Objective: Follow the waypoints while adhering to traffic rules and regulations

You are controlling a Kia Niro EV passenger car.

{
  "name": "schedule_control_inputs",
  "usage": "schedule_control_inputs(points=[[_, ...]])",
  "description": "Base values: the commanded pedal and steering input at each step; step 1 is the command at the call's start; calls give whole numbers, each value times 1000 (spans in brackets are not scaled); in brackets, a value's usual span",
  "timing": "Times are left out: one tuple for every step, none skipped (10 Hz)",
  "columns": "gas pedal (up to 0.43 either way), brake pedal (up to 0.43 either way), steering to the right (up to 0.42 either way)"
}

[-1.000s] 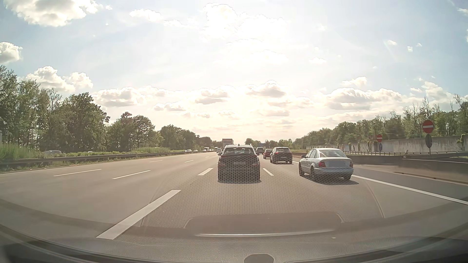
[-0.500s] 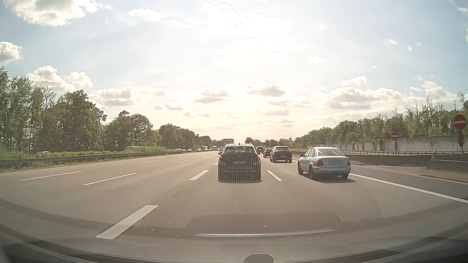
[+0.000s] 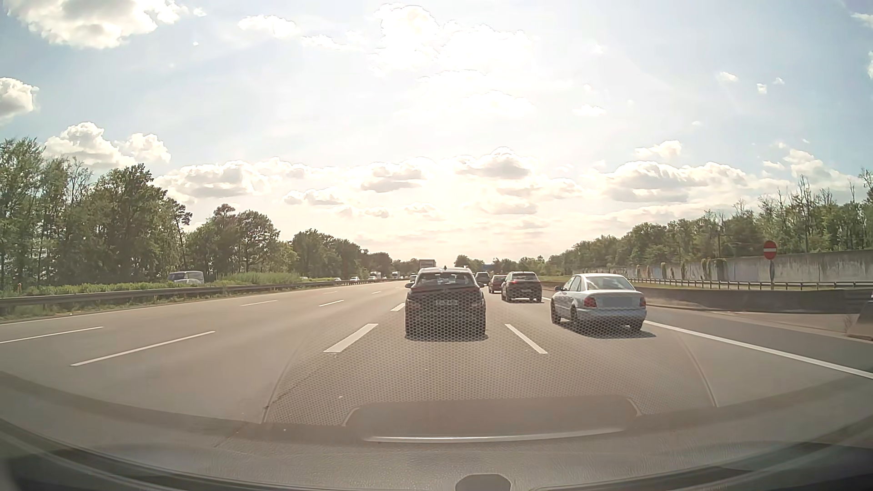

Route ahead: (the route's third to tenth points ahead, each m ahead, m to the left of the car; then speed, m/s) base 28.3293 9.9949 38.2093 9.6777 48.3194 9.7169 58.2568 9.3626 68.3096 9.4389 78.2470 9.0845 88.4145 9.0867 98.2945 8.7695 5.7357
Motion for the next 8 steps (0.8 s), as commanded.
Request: schedule_control_inputs(points=[[39,0,3],[47,0,3],[59,0,3],[67,0,3],[67,0,2],[67,0,2],[67,0,2],[67,0,2]])
